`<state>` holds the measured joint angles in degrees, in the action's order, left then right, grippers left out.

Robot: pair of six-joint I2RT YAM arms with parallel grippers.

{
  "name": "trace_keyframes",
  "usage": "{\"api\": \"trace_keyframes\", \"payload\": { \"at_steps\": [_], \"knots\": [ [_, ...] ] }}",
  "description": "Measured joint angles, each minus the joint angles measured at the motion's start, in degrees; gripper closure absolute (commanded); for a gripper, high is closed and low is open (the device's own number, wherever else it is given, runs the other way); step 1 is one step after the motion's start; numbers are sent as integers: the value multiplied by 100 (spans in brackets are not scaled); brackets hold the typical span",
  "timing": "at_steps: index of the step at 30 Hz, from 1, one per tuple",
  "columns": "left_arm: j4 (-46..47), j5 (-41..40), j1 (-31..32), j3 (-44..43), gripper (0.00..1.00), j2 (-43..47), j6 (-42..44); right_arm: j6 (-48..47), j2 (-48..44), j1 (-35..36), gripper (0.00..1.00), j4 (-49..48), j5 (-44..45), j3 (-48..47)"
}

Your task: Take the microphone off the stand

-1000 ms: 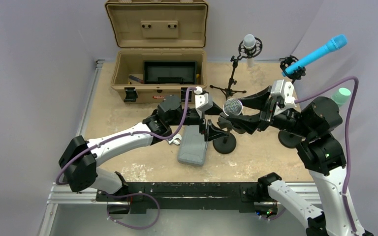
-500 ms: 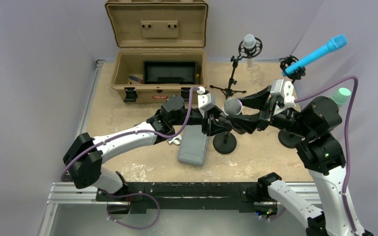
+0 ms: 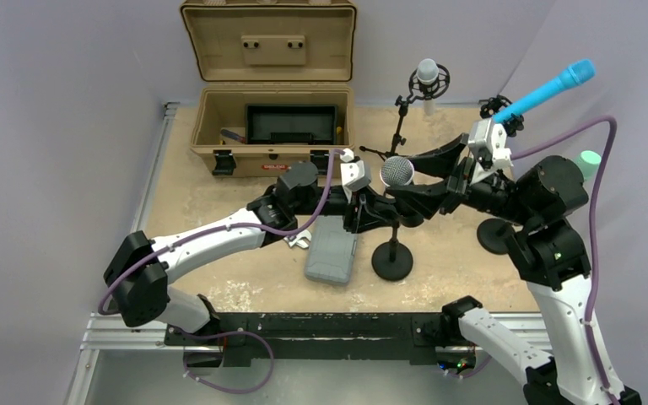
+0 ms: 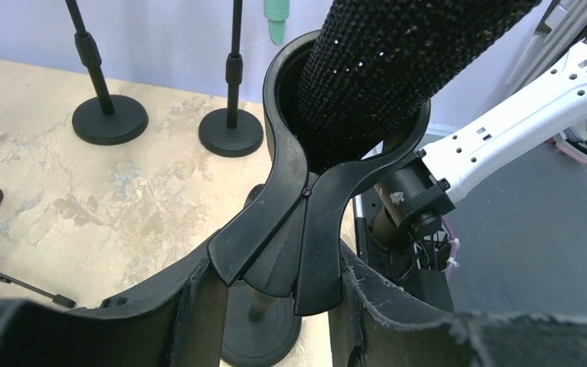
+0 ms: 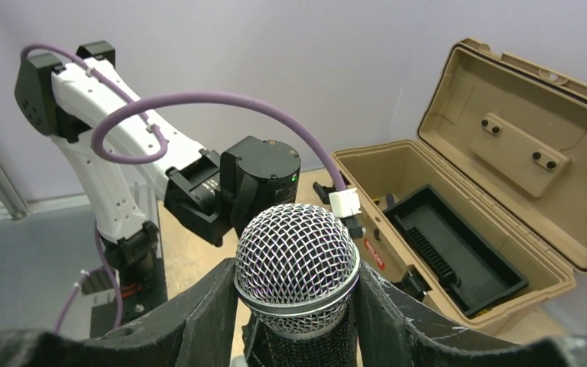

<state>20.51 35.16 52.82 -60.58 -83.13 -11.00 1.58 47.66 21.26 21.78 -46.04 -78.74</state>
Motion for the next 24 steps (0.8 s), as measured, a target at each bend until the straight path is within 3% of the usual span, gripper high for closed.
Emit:
{"api": "trace_keyframes", "payload": {
  "at_steps": [12, 24],
  "knots": [
    [-824, -120, 0, -299, 100, 98, 118, 1263, 461, -2, 100, -942, 487, -149],
    [-752, -157, -20, -520, 100, 107, 111, 1609, 772, 24, 100, -538, 1239, -918]
  ]
}}
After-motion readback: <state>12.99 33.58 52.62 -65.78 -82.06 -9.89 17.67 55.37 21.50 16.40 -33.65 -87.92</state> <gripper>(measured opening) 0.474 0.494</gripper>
